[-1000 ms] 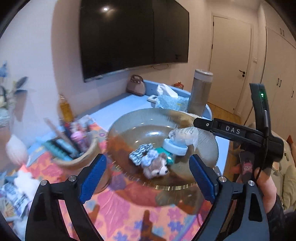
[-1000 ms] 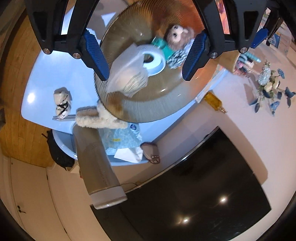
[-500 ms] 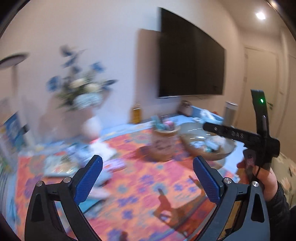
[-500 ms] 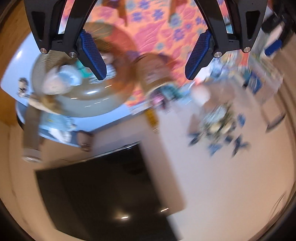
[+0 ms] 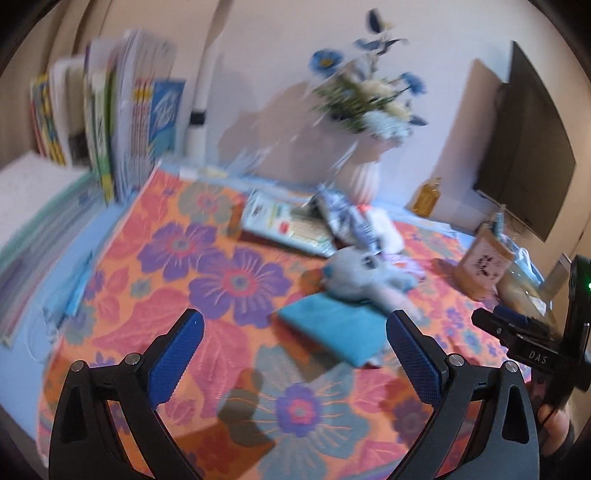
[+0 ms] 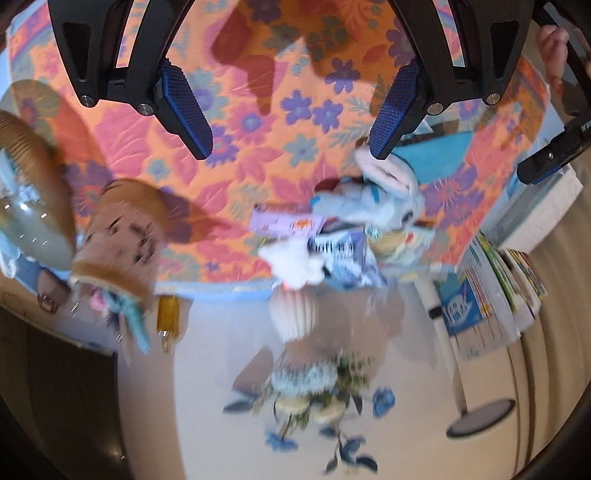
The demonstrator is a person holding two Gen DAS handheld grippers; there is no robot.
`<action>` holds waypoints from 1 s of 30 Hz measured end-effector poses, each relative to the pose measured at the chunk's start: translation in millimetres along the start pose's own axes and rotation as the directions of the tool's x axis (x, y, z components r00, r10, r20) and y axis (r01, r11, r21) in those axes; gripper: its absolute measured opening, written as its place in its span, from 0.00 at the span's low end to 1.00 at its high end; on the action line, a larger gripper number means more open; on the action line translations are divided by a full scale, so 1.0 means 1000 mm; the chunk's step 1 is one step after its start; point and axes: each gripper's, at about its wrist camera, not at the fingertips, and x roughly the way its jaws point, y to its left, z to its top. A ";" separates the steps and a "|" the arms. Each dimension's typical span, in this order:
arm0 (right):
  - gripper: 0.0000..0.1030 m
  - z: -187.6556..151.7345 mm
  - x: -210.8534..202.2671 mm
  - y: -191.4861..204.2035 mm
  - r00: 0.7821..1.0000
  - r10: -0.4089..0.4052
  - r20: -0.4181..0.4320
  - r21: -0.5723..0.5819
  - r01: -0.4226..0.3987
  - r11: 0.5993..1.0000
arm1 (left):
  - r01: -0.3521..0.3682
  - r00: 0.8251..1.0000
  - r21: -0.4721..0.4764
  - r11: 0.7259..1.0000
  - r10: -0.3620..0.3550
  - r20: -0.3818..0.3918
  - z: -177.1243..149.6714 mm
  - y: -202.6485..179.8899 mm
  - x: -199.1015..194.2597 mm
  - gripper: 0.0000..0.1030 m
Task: Organize soft objects
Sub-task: 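Return both tools to the grey-blue plush on the teal pouch, then grasp the grey-blue plush with the right tool and lift it off the teal pouch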
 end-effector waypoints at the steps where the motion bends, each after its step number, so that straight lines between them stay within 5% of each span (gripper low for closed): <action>1: 0.83 -0.001 0.005 -0.001 1.000 0.003 -0.011 0.007 -0.003 1.000 | -0.003 1.000 -0.006 1.000 0.002 -0.010 -0.001 0.003 0.006 0.96; 13: 0.83 -0.009 0.067 -0.023 0.985 0.027 -0.168 0.108 -0.009 0.994 | -0.093 0.991 -0.011 0.996 0.092 -0.093 -0.003 0.014 0.059 0.96; 20: 0.96 -0.011 0.066 -0.036 0.986 0.097 -0.137 0.177 -0.072 0.982 | -0.134 0.982 0.006 0.991 0.133 -0.135 -0.007 0.012 0.067 0.96; 30: 1.00 -0.010 0.064 -0.034 0.982 0.133 -0.137 0.169 -0.109 0.980 | -0.064 0.989 -0.035 0.997 0.059 -0.138 -0.004 0.018 0.065 0.96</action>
